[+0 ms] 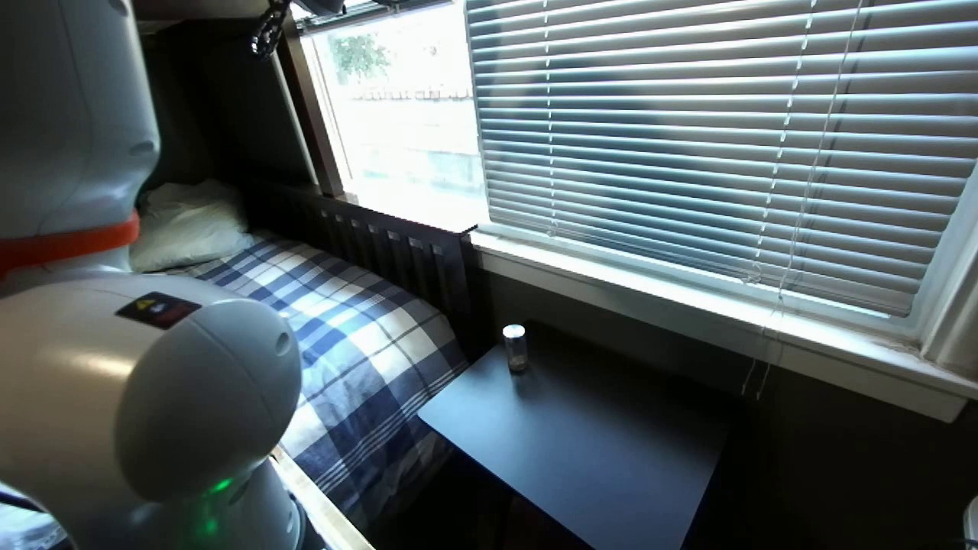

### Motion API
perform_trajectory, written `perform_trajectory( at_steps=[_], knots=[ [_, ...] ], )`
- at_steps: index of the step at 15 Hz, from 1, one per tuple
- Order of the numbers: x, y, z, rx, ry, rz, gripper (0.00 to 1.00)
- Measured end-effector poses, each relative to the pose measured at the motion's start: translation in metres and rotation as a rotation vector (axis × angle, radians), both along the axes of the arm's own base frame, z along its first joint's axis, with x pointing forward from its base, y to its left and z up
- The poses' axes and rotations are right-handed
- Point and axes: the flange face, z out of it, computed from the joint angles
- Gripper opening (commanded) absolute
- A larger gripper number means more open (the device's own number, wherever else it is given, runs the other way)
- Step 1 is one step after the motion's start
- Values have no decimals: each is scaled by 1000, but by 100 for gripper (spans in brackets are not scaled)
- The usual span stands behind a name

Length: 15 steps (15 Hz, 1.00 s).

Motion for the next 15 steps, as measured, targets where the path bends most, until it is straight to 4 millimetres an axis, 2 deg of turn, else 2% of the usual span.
perform_trajectory(
  at_steps=[8,11,15],
  knots=[
    [-6,8,3,11,3,16,1],
    [-14,14,-7,13,35,25,1],
    [-27,-1,-9,26,62,-5,1]
  ],
)
